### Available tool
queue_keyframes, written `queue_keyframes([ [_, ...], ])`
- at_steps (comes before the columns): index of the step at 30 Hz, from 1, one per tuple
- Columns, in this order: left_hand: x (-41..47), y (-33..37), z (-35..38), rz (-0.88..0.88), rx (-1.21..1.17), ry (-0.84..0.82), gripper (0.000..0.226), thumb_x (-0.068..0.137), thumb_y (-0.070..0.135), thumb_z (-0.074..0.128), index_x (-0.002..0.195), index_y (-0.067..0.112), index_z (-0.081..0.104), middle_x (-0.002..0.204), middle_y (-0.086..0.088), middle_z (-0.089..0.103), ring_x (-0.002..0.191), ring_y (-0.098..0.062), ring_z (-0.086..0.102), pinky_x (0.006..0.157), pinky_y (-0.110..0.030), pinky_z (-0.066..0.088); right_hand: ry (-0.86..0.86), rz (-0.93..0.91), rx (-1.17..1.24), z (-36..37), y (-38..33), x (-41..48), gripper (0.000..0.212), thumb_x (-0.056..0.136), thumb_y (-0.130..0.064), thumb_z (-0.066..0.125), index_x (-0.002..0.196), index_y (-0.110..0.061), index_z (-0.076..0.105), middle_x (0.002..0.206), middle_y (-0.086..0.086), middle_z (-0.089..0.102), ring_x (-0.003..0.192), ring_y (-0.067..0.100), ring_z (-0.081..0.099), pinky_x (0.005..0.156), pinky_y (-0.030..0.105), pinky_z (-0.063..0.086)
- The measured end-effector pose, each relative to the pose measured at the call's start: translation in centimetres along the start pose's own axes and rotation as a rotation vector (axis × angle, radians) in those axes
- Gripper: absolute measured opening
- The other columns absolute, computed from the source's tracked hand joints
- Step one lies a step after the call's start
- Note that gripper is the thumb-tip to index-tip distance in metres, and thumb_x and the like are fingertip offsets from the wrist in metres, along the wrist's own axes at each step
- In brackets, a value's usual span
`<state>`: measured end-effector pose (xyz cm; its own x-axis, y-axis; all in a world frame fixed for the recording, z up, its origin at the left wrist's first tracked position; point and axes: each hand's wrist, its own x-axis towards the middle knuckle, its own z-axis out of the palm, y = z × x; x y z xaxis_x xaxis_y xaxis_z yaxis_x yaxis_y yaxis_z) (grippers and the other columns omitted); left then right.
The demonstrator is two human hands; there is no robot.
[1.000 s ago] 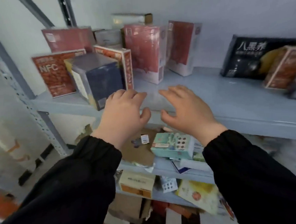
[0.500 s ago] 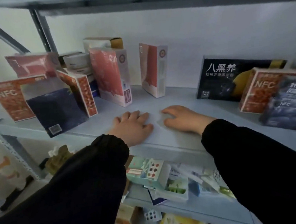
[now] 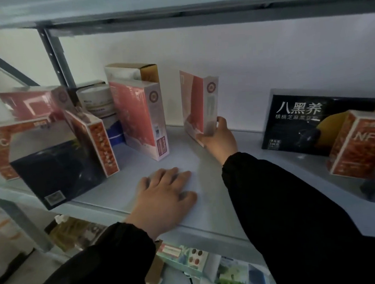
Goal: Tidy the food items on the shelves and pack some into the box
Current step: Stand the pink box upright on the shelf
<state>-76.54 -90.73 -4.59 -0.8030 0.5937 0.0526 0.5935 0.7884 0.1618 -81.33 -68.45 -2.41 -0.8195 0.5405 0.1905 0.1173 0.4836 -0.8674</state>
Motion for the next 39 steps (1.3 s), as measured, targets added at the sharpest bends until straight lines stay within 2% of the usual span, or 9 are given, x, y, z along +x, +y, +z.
queue_keyframes([
  [4,0.1,-0.3,-0.2,-0.003,-0.023,-0.037,0.070,0.096,0.070,0.025,0.161,0.046,0.017,0.171,0.014,0.013,0.157,-0.014,0.008,0.126,-0.044,0.008,0.023,-0.022,0.012,-1.3,0.1,-0.9,0.054,0.091,-0.026,0.071,0.136,-0.015,0.043,0.113,-0.003,0.058,0.100,0.022,0.060,0.078,0.029,0.045],
  [7,0.1,0.1,-1.0,-0.081,-0.158,-0.033,0.069,0.097,0.065,0.043,0.159,0.041,0.028,0.167,0.007,0.024,0.154,-0.016,0.021,0.126,-0.040,0.012,-0.029,0.000,0.086,-3.5,0.7,-2.3,0.054,0.090,-0.024,0.072,0.135,-0.020,0.045,0.118,-0.003,0.061,0.104,0.018,0.062,0.079,0.030,0.051],
  [11,1.6,1.7,-2.2,-0.237,-0.850,0.135,0.063,0.096,0.040,0.067,0.152,0.029,0.041,0.154,-0.002,0.035,0.121,-0.016,0.049,0.112,-0.035,0.039,-0.077,0.178,0.491,-7.2,1.4,-4.5,0.038,0.093,-0.011,0.070,0.122,-0.025,0.051,0.119,0.006,0.065,0.102,0.024,0.069,0.085,0.046,0.063],
  [15,5.9,4.6,-2.3,-0.253,-1.284,0.103,0.084,0.082,0.062,0.072,0.150,0.022,0.045,0.143,-0.004,0.056,0.115,-0.022,0.065,0.099,-0.048,0.057,-0.154,0.267,0.825,-9.4,2.8,-6.1,0.032,0.098,0.002,0.052,0.123,-0.018,0.051,0.121,0.015,0.066,0.107,0.035,0.068,0.079,0.057,0.062],
  [18,7.9,6.9,-2.0,-0.273,-1.581,0.057,0.042,0.092,0.047,0.073,0.122,0.019,0.066,0.112,-0.008,0.077,0.088,-0.022,0.078,0.068,-0.038,0.062,-0.161,0.235,0.834,-9.9,2.9,-6.2,0.040,0.087,-0.002,0.052,0.124,-0.017,0.053,0.120,0.017,0.063,0.107,0.037,0.065,0.068,0.052,0.062],
  [20,8.4,7.4,-1.5,-0.249,-1.640,0.106,0.028,0.096,0.044,0.070,0.111,0.021,0.067,0.097,-0.005,0.078,0.086,-0.024,0.078,0.064,-0.034,0.060,-0.139,0.221,0.793,-9.8,2.9,-5.9,0.045,0.081,-0.008,0.055,0.125,-0.018,0.054,0.114,0.015,0.066,0.103,0.034,0.067,0.067,0.047,0.060],
  [24,8.9,7.0,-1.0,-0.206,-1.730,0.166,0.021,0.103,0.039,0.060,0.102,0.019,0.060,0.075,0.001,0.076,0.072,-0.021,0.077,0.054,-0.032,0.059,-0.126,0.160,0.660,-9.3,3.6,-5.2,0.032,0.099,-0.023,0.065,0.129,-0.031,0.056,0.109,0.004,0.076,0.094,0.026,0.075,0.072,0.043,0.059],
  [32,8.8,6.4,-0.6,-0.096,-1.721,0.186,0.022,0.105,0.038,0.057,0.105,0.017,0.058,0.099,-0.012,0.073,0.088,-0.033,0.076,0.071,-0.049,0.064,-0.194,0.068,0.651,-9.7,4.0,-5.3,0.025,0.099,-0.031,0.070,0.115,-0.043,0.056,0.111,-0.003,0.077,0.098,0.020,0.077,0.084,0.049,0.064],
  [39,9.3,5.9,0.2,-0.060,-1.714,0.151,0.012,0.102,0.026,0.063,0.111,0.018,0.062,0.097,-0.005,0.076,0.092,-0.031,0.076,0.079,-0.052,0.063,-0.158,0.013,0.623,-9.7,4.0,-5.5,0.050,0.083,-0.039,0.083,0.126,-0.040,0.057,0.112,-0.005,0.078,0.105,0.017,0.075,0.099,0.050,0.058],
])
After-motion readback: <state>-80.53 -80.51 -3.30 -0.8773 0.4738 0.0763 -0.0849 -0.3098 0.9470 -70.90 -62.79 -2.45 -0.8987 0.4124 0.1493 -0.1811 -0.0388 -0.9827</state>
